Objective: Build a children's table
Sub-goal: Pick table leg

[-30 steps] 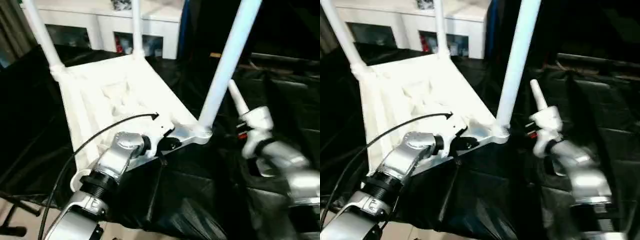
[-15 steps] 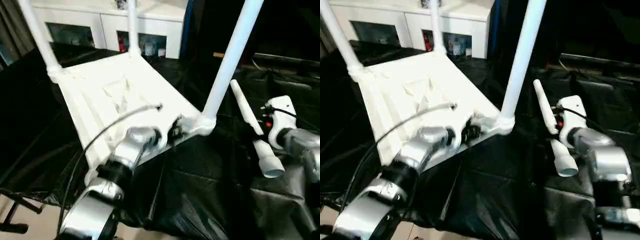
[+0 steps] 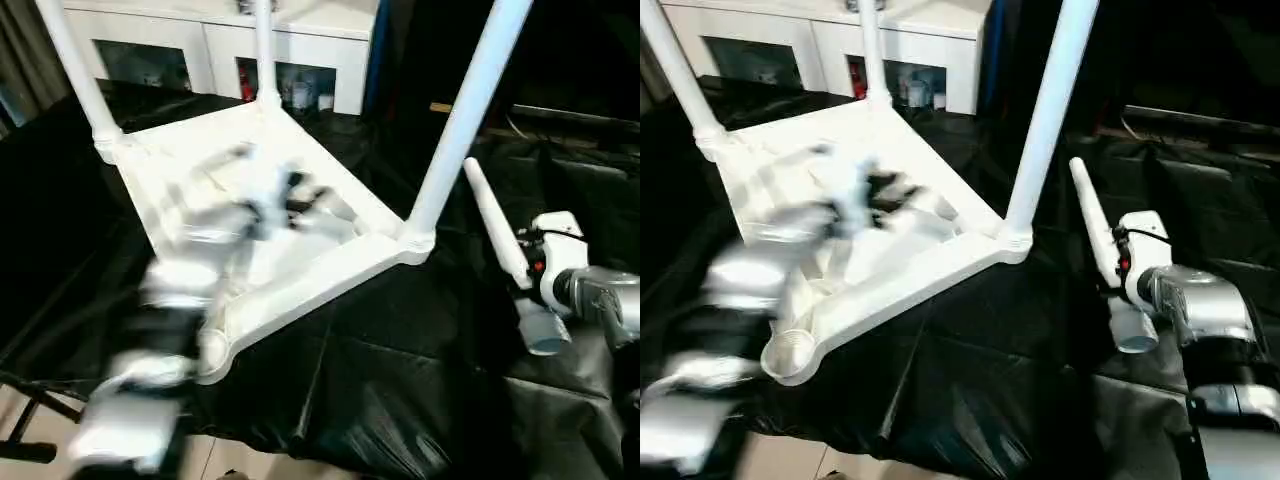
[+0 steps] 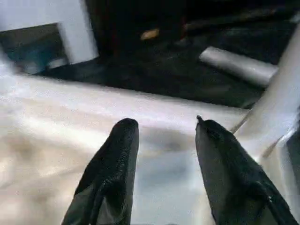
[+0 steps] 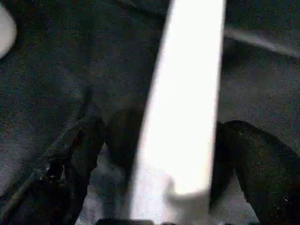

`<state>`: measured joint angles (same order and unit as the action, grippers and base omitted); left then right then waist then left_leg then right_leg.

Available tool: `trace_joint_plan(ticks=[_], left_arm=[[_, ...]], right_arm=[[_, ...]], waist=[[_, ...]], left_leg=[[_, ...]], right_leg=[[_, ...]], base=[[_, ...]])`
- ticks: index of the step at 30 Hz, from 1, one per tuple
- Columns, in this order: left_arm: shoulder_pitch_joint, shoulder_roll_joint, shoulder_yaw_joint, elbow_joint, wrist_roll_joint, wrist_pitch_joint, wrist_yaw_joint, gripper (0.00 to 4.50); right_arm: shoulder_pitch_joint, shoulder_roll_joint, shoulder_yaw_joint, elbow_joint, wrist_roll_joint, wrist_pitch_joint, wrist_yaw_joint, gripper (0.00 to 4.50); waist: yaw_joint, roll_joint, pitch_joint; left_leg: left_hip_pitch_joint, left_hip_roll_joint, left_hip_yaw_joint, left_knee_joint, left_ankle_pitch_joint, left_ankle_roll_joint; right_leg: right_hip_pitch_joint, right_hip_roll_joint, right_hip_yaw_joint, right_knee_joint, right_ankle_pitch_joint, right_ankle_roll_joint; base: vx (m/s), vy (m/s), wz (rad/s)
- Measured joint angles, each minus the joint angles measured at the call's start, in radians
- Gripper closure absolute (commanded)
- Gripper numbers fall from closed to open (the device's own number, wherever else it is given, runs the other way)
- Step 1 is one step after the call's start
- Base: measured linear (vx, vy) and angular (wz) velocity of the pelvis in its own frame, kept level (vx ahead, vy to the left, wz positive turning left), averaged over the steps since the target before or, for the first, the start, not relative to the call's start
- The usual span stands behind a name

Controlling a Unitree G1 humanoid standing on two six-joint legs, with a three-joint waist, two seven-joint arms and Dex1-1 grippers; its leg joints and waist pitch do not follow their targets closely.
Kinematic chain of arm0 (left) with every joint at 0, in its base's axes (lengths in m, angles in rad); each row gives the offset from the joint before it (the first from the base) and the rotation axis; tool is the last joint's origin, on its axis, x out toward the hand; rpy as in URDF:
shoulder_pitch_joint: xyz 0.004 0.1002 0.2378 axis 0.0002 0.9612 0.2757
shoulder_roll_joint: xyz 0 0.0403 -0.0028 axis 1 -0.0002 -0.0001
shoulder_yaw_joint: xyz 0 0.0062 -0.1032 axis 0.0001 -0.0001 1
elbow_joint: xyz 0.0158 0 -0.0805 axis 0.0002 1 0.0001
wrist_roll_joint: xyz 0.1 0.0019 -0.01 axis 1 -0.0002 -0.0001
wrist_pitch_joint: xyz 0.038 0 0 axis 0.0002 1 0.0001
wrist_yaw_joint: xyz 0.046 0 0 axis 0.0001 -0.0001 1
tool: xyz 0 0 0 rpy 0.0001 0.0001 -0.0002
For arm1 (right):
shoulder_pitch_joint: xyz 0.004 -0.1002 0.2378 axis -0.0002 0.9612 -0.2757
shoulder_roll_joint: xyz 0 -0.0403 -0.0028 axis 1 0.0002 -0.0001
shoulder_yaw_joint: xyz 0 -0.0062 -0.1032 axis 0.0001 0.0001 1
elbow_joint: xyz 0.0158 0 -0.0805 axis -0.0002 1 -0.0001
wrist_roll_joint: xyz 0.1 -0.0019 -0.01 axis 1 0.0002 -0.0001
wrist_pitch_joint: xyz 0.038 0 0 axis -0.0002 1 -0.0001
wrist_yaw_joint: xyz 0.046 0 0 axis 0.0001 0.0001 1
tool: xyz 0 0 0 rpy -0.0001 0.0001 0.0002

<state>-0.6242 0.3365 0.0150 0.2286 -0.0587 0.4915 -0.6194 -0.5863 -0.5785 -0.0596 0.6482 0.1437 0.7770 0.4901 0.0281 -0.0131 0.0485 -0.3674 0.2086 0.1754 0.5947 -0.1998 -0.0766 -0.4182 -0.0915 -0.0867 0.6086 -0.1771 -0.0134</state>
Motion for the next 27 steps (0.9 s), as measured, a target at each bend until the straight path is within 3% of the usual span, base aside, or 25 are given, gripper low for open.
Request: trace_joint_plan(ticks=[1,4,8,12,21,27], left_arm=[[0.016,0.041,0.016,-0.03,0.007,0.027,-0.008,2.3],[0.05,0.117,0.047,-0.085,0.018,0.083,-0.024,2.3],[0.138,0.271,0.053,-0.171,0.035,0.188,-0.087,2.3],[0.204,0.354,0.068,-0.208,0.033,0.258,-0.12,2.3],[0.325,0.437,0.063,-0.286,-0.009,0.387,-0.209,2.3],[0.409,0.457,0.003,-0.382,-0.06,0.474,-0.255,2.3]], right_arm=[[-0.007,-0.007,-0.002,0.019,-0.001,0.007,0.0,0.29],[-0.015,-0.019,-0.011,0.053,-0.007,0.02,0.003,0.36],[-0.039,-0.007,-0.01,0.092,-0.006,0.042,0.016,0.77],[-0.055,-0.013,-0.01,0.13,-0.005,0.05,0.019,1.02],[-0.074,-0.021,-0.033,0.184,0.001,0.048,0.007,1.77],[-0.075,-0.02,-0.071,0.2,0.013,0.037,-0.018,2.34]], waist=[[0.001,-0.002,0.0],[0.011,-0.004,0.0],[0.008,-0.009,-0.001],[0.011,-0.01,-0.001],[0.01,-0.011,-0.002],[0.007,-0.011,-0.002]], left_leg=[[0.0,0.0,0.0,0.001,0.0,0.0],[0.003,0.0,-0.001,0.003,0.001,-0.002],[0.002,0.0,-0.001,0.007,0.001,-0.002],[0.002,0.0,-0.001,0.008,-0.003,-0.007],[0.002,0.0,-0.002,0.008,-0.002,-0.007],[0.002,0.0,-0.001,0.008,-0.002,-0.007]], right_leg=[[0.0,0.0,-0.001,0.001,0.0,-0.001],[0.001,0.0,-0.001,0.001,0.0,-0.001],[0.002,0.0,0.001,0.003,0.0,-0.001],[0.004,0.0,0.001,0.002,0.0,-0.001],[0.004,0.0,0.001,0.003,0.0,-0.001],[0.004,0.0,0.002,0.004,0.0,-0.001]], base=[[0.0,0.0,0.0],[0.0,0.0,0.0],[0.0,0.0,0.0],[0.0,0.0,0.0],[0.0,0.0,0.0],[0.0,0.0,0.0]])
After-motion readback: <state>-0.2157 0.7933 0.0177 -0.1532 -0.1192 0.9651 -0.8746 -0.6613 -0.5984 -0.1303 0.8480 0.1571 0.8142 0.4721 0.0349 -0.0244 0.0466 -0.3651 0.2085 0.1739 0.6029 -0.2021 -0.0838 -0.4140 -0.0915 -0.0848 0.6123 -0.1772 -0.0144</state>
